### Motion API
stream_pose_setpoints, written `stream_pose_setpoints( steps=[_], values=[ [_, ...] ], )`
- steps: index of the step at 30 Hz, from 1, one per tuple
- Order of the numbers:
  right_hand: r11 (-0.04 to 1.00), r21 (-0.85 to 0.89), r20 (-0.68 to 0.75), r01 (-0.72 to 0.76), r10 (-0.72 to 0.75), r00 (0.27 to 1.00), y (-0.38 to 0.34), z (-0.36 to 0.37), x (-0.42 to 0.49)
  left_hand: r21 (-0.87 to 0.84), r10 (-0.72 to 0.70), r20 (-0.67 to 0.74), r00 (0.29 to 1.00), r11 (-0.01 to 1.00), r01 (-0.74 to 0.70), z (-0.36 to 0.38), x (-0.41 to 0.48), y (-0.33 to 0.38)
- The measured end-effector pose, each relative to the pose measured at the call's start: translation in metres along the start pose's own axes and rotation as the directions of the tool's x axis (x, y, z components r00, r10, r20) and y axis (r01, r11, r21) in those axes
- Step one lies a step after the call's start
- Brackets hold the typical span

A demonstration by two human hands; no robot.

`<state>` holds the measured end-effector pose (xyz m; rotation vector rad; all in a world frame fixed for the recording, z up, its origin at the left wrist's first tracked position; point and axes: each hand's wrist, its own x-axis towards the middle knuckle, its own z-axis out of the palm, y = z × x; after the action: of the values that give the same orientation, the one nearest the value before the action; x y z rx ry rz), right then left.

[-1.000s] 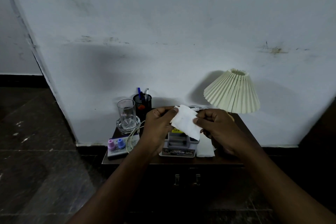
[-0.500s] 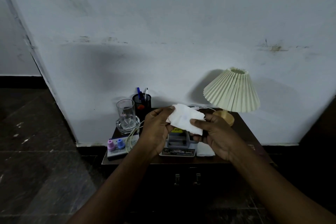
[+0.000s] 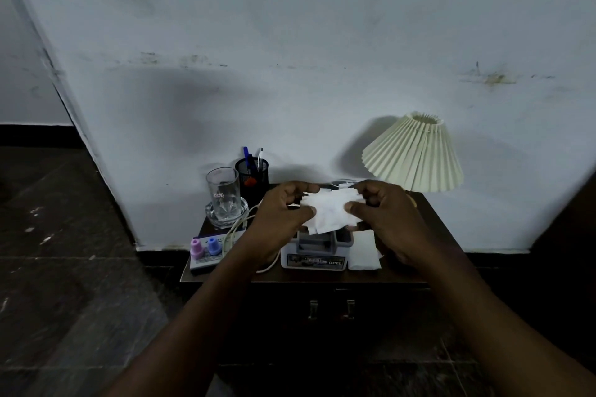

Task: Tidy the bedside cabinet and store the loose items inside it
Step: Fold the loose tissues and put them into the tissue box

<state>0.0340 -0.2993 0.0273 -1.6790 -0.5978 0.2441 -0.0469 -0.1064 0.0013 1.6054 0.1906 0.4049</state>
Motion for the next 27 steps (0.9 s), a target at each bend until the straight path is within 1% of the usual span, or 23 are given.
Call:
stream_pose_setpoints(
  steps=[2,3,5,6,7,8,9,10,11,15,17,20,22,25,27],
  values=[
    [1.0,0.027,-0.016,-0.013,0.014,1.0,-0.001,0.001,0.004,0.0,0.006,-0.032,0.999,1.0,-0.006,0.0,0.001,0.0],
    [1.0,0.017,-0.001,-0.015,0.015,1.0,-0.003,0.001,0.005,-0.006,0.014,-0.043,0.999,1.0,-0.014,0.0,0.0,0.001],
    [0.999,-0.048,0.043,0.019,-0.017,0.999,-0.006,0.003,0.009,-0.01,0.031,-0.06,0.998,0.999,-0.031,0.002,-0.001,0.001],
    [0.991,-0.121,0.041,0.061,-0.056,0.998,-0.007,0.005,0.011,-0.007,0.037,-0.07,0.997,0.999,-0.037,0.002,0.0,0.001],
    [0.963,-0.241,0.02,0.122,-0.121,0.992,-0.009,0.005,0.014,0.006,0.044,-0.084,0.995,0.999,-0.044,0.002,0.002,0.0],
    [0.903,-0.383,0.009,0.193,-0.206,0.979,-0.011,0.006,0.018,0.035,0.057,-0.093,0.994,0.998,-0.054,0.001,0.003,-0.001],
    [0.827,-0.501,0.03,0.255,-0.278,0.96,-0.012,0.007,0.023,0.094,0.079,-0.106,0.991,0.993,-0.069,-0.003,0.004,-0.002],
    [0.761,-0.575,0.073,0.3,-0.317,0.946,-0.014,0.009,0.029,0.173,0.106,-0.12,0.987,0.981,-0.085,-0.006,0.005,-0.003],
    [0.708,-0.623,0.131,0.331,-0.323,0.937,-0.015,0.011,0.035,0.264,0.131,-0.132,0.983,0.96,-0.092,-0.011,0.006,-0.004],
    [0.547,-0.728,0.335,0.413,-0.241,0.911,-0.008,0.025,0.05,0.483,0.215,-0.074,0.974,0.862,-0.153,-0.026,0.007,-0.013],
    [0.493,-0.75,0.401,0.44,-0.189,0.896,-0.005,0.031,0.053,0.591,0.204,-0.031,0.978,0.793,-0.147,-0.028,0.01,-0.019],
    [0.442,-0.76,0.443,0.478,-0.186,0.877,0.003,0.039,0.057,0.677,0.098,0.04,0.994,0.73,-0.099,-0.027,0.008,-0.019],
    [0.391,-0.783,0.47,0.484,-0.137,0.872,0.004,0.043,0.058,0.699,0.049,0.079,0.996,0.71,-0.09,-0.025,0.005,-0.018],
    [0.365,-0.796,0.498,0.483,-0.059,0.865,0.004,0.048,0.057,0.757,0.06,0.078,0.995,0.646,-0.098,-0.019,0.005,-0.02],
    [0.342,-0.785,0.529,0.516,-0.061,0.846,0.007,0.049,0.055,0.801,0.068,0.055,0.996,0.592,-0.085,-0.013,0.008,-0.025]
  ],
)
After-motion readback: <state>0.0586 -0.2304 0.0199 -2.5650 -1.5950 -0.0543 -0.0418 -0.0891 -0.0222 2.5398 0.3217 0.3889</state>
